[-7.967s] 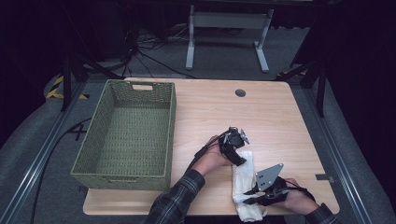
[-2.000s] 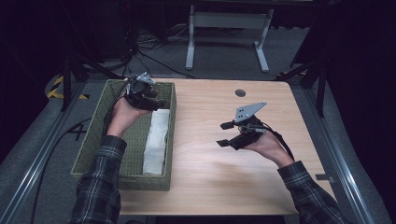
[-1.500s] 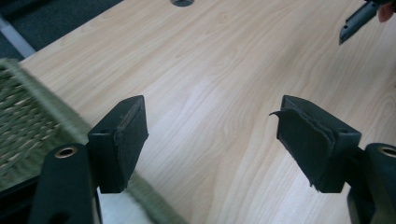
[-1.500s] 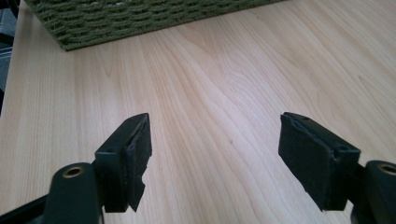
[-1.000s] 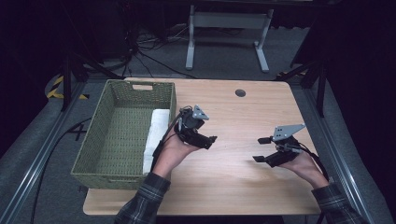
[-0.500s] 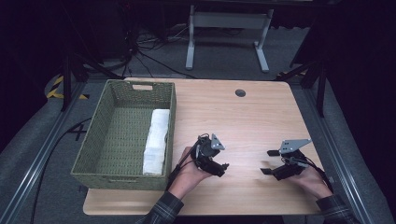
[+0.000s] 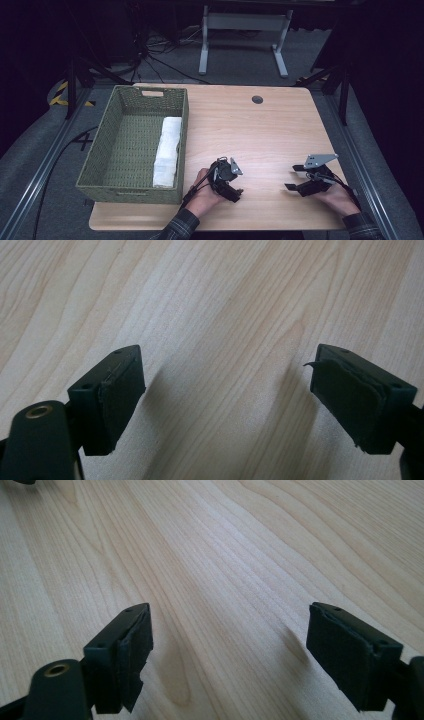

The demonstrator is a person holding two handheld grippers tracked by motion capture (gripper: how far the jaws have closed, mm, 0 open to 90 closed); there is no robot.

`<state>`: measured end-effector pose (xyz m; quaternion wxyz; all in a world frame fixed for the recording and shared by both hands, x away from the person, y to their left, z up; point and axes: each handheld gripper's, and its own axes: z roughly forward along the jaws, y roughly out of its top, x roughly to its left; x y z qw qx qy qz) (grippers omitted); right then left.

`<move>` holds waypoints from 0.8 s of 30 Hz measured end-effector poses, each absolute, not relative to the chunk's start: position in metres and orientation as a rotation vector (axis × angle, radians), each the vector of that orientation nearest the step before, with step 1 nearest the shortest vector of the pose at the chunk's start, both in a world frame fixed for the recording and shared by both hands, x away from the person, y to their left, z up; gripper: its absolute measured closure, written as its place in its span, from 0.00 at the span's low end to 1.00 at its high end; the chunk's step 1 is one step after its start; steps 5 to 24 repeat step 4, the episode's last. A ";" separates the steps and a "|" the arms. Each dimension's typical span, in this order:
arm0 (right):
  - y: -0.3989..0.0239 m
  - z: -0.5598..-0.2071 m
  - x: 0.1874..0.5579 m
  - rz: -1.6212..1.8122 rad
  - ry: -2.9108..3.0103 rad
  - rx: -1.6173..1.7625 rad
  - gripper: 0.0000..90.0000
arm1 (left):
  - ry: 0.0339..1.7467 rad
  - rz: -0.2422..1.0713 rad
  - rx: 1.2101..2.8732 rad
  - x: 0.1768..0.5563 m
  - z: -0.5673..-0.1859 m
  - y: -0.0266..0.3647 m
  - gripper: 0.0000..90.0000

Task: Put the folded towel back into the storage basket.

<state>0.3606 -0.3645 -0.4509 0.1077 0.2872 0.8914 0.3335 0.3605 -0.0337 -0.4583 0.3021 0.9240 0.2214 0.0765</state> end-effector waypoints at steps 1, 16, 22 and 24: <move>-0.364 -0.451 0.361 0.983 2.623 0.842 0.22 | 0.588 0.199 2.450 0.361 -0.459 -0.034 0.16; -0.364 -0.451 0.360 0.987 2.622 0.840 0.22 | 0.589 0.199 2.458 0.360 -0.460 -0.034 0.16; -0.364 -0.451 0.360 0.987 2.622 0.840 0.22 | 0.589 0.199 2.458 0.360 -0.460 -0.034 0.16; -0.364 -0.451 0.360 0.987 2.622 0.840 0.22 | 0.589 0.199 2.458 0.360 -0.460 -0.034 0.16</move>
